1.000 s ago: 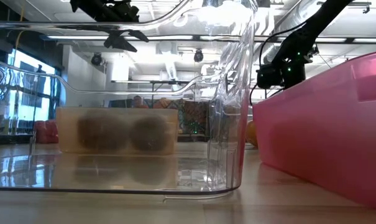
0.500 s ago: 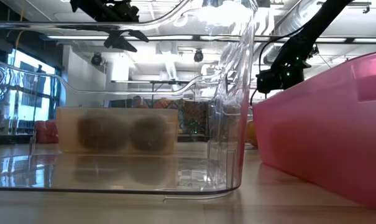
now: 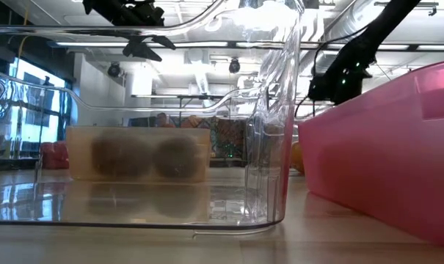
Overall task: Sort produce into baskets
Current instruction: Put the top right bell pepper into the bottom transparent bin
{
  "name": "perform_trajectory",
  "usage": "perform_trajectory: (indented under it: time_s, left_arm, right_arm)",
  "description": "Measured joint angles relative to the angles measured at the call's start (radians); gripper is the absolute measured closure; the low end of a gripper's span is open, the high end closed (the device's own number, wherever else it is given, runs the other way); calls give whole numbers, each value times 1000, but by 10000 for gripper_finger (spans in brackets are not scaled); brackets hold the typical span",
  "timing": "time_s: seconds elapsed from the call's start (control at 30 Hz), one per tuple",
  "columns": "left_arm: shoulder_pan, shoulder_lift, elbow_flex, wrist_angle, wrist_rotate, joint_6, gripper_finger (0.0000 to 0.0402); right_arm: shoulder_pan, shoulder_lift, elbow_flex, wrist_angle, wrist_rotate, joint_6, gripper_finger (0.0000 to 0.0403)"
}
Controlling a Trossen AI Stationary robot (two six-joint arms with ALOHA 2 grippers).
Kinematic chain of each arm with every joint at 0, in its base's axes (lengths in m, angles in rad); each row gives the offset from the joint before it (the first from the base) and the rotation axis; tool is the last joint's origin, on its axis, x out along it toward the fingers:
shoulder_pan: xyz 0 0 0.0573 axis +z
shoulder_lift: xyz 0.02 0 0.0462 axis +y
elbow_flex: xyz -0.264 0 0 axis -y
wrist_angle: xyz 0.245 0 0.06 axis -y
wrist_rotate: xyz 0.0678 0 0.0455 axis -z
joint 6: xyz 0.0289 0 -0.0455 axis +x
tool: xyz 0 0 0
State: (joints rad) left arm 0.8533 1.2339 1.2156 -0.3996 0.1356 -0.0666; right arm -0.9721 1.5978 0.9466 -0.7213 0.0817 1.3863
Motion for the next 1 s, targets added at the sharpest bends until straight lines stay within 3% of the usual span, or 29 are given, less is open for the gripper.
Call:
perform_trajectory:
  time_s: [0.3,0.4,0.53,0.73,0.87,1.0]
  left_arm:
    - [-26,-5,0,-18,11,-41,41]
    - [-59,-13,0,-26,52,-155,41]
    - [-128,-11,0,-22,124,-338,41]
    - [-338,-11,-1,-5,113,-533,41]
    - [-544,-11,0,29,-22,-652,41]
    - [-735,-17,0,65,-161,-726,41]
  right_arm:
    - [-78,-305,0,62,130,-301,127]
    - [-71,-396,0,129,77,-471,126]
    - [4,-480,0,160,-108,-650,126]
    - [253,-494,0,167,-299,-815,125]
    - [494,-457,0,220,-320,-841,125]
    - [744,-393,0,385,-320,-797,124]
